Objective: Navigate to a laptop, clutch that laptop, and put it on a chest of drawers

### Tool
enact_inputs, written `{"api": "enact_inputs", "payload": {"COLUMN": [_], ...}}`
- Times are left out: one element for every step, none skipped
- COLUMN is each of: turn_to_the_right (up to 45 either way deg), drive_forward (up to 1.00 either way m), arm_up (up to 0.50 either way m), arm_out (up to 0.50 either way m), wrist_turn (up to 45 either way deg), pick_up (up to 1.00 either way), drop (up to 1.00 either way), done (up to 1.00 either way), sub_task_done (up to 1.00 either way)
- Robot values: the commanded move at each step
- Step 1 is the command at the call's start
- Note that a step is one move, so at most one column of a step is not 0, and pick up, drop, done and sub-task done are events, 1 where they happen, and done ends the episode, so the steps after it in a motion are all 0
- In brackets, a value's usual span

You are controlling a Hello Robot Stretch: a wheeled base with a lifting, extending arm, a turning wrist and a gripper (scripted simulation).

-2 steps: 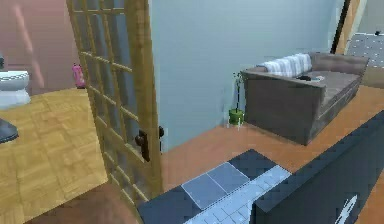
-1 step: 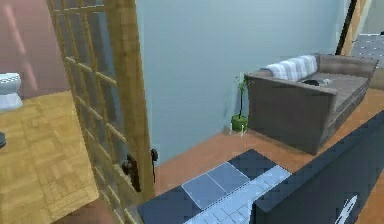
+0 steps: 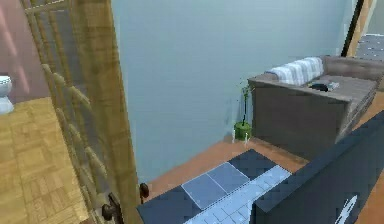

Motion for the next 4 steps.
{"api": "enact_inputs", "payload": {"turn_to_the_right": [45.0,6.0,0.0,0.0], "drive_forward": [0.0,0.0,1.0,1.0], "arm_up": [0.0,0.0,0.0,0.0], "arm_out": [0.0,0.0,0.0,0.0], "wrist_turn": [0.0,0.0,0.0,0.0], "pick_up": [0.0,0.0,0.0,0.0], "drop": [0.0,0.0,0.0,0.0], "done": [0.0,0.0,0.0,0.0], "sub_task_done": [0.0,0.0,0.0,0.0]}}
